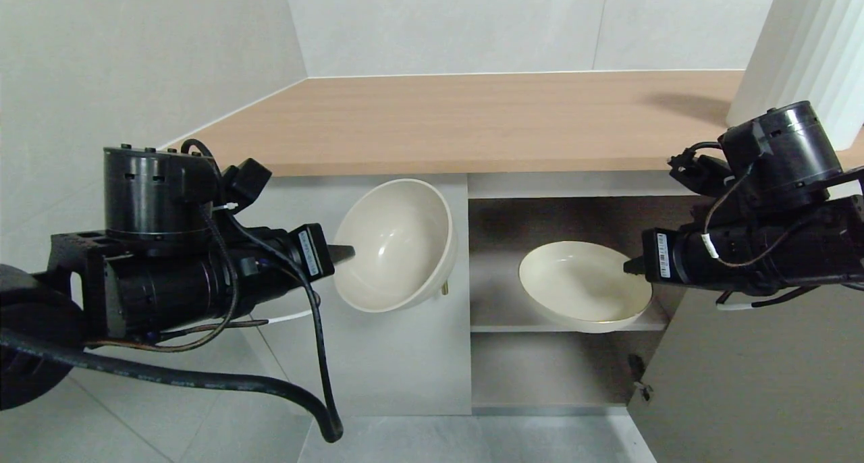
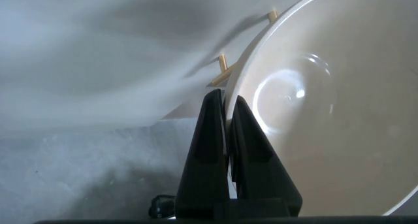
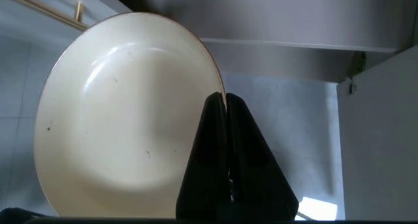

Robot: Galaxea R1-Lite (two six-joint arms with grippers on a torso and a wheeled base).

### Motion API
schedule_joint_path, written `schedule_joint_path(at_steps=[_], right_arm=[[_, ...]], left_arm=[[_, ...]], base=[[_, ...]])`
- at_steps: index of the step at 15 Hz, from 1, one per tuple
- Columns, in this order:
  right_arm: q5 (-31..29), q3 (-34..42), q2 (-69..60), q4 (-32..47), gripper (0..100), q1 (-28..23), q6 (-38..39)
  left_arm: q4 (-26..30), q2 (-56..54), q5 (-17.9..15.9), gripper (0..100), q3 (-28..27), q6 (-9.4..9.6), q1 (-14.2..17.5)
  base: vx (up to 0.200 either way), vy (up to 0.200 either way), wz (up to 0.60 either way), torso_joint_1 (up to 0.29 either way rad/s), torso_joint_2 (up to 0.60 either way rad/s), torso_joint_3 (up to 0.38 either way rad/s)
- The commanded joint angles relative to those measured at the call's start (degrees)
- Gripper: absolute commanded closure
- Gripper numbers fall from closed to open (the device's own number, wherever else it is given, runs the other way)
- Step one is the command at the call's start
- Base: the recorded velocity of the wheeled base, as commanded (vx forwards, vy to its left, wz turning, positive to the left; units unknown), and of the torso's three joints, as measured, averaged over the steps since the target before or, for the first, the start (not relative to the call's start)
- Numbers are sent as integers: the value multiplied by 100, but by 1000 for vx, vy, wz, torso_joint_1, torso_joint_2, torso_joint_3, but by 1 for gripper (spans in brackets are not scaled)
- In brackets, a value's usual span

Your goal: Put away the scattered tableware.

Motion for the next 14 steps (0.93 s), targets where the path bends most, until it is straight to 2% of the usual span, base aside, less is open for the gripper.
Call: schedule_joint_path(at_steps=[1, 6, 9, 12, 14], right_arm=[[0, 0, 37, -1, 100, 7, -1], [0, 105, 407, -1, 100, 51, -309], [-44, 132, 1092, -98, 100, 218, -423], [-79, 149, 1751, -537, 100, 209, -388], [-395, 140, 2411, -1038, 100, 139, -370]], left_arm=[[3, 7, 1, 100, -1, -3, -1], [3, 15, 1, 100, -1, -3, -1], [3, 15, -8, 100, 8, -3, -1], [3, 15, -8, 100, 8, -3, -1], [12, 59, -17, 100, 17, -3, -9]], base=[[0, 0, 0, 0, 0, 0], [0, 0, 0, 0, 0, 0], [0, 0, 0, 0, 0, 0], [0, 0, 0, 0, 0, 0], [0, 0, 0, 0, 0, 0]])
